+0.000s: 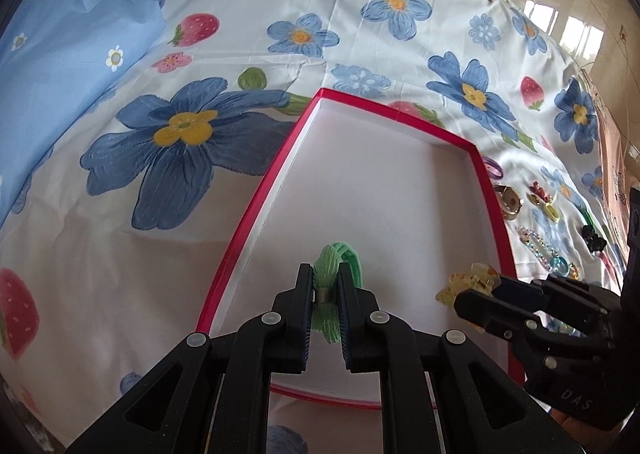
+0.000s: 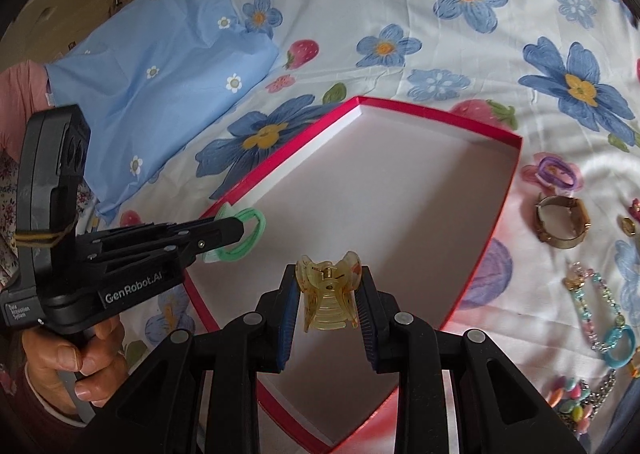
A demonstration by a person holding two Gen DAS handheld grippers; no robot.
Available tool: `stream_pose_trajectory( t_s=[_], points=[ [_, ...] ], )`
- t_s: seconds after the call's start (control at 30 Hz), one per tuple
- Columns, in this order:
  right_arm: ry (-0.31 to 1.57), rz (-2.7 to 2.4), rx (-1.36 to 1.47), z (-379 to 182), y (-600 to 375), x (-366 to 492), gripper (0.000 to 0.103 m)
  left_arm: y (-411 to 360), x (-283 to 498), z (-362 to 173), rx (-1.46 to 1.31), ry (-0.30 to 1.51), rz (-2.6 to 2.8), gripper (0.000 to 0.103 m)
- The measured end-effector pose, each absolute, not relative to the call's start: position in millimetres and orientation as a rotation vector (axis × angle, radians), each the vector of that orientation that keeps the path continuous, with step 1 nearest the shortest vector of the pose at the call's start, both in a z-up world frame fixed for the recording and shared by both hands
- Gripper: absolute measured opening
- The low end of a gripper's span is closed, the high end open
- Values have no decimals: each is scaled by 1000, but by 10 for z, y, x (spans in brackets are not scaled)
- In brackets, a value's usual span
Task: Organize jewelry
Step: 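Carry both items over the box and open both tools to drop them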
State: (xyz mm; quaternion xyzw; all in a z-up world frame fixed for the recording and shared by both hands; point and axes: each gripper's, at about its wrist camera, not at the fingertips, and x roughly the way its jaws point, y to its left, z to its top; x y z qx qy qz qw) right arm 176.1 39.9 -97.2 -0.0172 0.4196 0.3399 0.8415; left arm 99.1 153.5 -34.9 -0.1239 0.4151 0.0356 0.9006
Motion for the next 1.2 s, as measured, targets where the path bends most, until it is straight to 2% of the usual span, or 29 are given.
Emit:
stream_pose_trajectory(
  t_s=[0.33, 0.6, 0.73, 1.0, 1.13, 1.2],
  points=[
    [930, 719, -61, -1150, 455, 1769, 28, 1547, 1104, -519, -250, 900, 91, 12],
    [933, 727, -55, -1152, 451, 1771, 29, 1528, 1081, -534, -234, 902, 115, 24],
    [940, 729, -50, -1142, 446, 1767, 31, 1538, 1049, -500, -237, 897, 128, 38],
    [931, 742, -35, -1083, 408, 1715, 35, 1541, 903, -339, -230, 865, 139, 44],
    [918, 741, -24, -1028, 359, 1684, 44, 1532, 808, -260, -228, 850, 143, 46],
    [912, 740, -17, -995, 328, 1666, 44, 1519, 775, -231, -226, 846, 144, 47]
  ],
)
